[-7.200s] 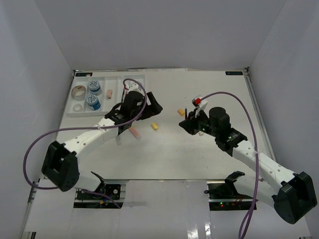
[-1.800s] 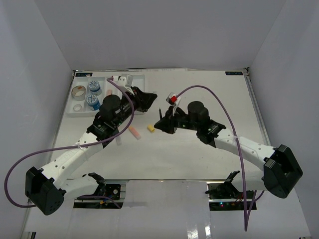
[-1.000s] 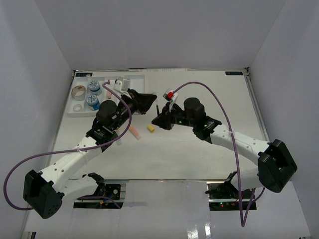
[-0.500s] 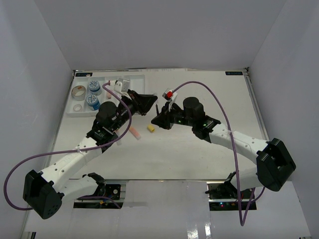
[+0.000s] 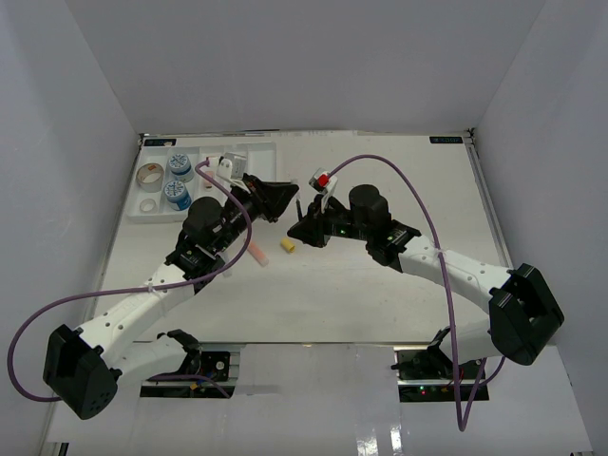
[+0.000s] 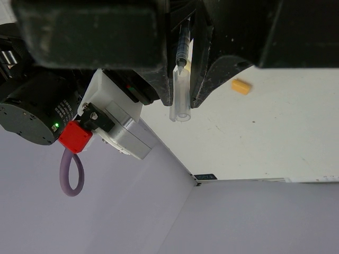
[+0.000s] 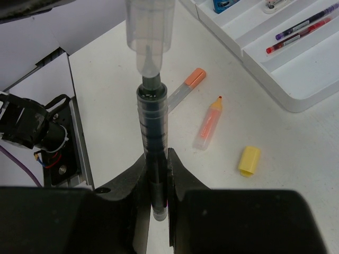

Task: Sort the stationery into containers
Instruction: Close the pen cap on the pen.

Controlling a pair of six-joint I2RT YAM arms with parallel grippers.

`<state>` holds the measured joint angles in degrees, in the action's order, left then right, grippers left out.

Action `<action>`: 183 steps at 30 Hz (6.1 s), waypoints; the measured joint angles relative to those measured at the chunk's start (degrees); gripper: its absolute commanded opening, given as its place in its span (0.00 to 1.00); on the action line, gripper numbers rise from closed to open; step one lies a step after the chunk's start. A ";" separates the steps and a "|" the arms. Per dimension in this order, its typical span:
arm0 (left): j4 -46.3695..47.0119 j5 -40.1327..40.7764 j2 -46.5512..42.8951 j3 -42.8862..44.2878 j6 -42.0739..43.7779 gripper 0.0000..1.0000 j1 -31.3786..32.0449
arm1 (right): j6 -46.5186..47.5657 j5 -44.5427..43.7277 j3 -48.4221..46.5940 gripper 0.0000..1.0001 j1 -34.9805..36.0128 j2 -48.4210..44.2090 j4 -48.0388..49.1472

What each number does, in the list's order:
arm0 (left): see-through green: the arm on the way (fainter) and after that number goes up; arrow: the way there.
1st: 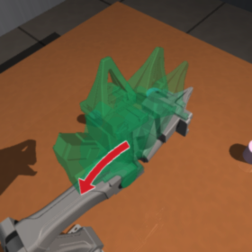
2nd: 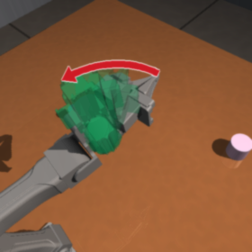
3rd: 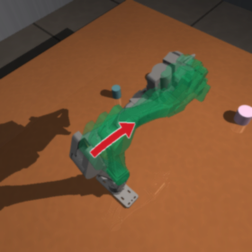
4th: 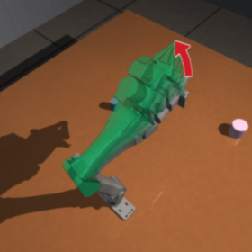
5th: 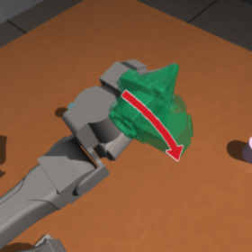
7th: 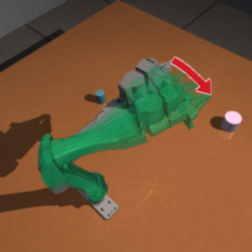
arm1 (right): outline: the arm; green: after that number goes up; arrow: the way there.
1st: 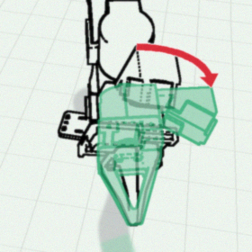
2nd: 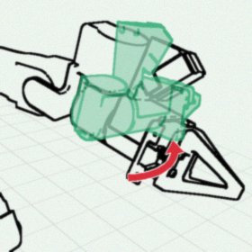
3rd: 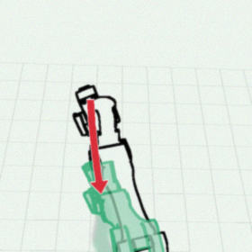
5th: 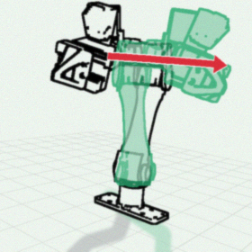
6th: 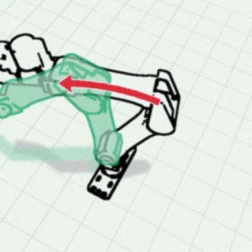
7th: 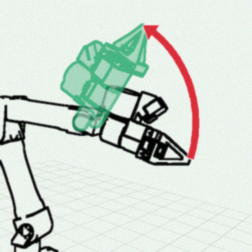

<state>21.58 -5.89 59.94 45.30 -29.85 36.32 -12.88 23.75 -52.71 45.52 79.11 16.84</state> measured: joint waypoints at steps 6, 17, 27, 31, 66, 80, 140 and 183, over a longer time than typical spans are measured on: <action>0.94 0.44 -0.09 -0.33 0.11 0.15 0.00 | -0.02 0.87 0.00 0.08 0.00 0.00 0.02; 1.53 0.44 -0.11 -0.83 0.50 0.15 0.00 | -0.02 1.03 0.00 0.08 0.00 -0.11 0.07; 2.97 -0.02 -0.11 -1.46 0.92 0.15 0.00 | -0.02 0.92 0.00 0.08 0.00 -0.39 0.07; 3.63 -0.76 -0.11 -1.86 0.92 0.15 0.00 | -0.02 0.66 -0.02 0.08 0.00 -0.44 0.07; 6.60 -4.66 -0.81 -2.47 7.54 0.37 0.02 | 1.53 -0.02 -2.27 0.08 -0.63 -1.53 -0.79; 1.95 -5.53 -0.92 -2.29 9.03 0.82 0.00 | 1.95 -0.22 -2.25 0.08 -1.70 -3.26 0.09; -6.05 -30.05 6.95 12.96 0.92 0.31 -7.26 | 8.85 15.13 -3.52 0.08 -5.55 -5.25 -10.88; -9.11 -33.14 9.51 17.81 2.43 0.57 -6.86 | 8.85 15.04 -2.91 0.08 -5.55 -7.23 -10.36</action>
<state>12.47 -39.03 69.45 63.11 -27.42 29.45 -4.03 38.79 -55.61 39.97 71.88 6.48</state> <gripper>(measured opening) 0.581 0.177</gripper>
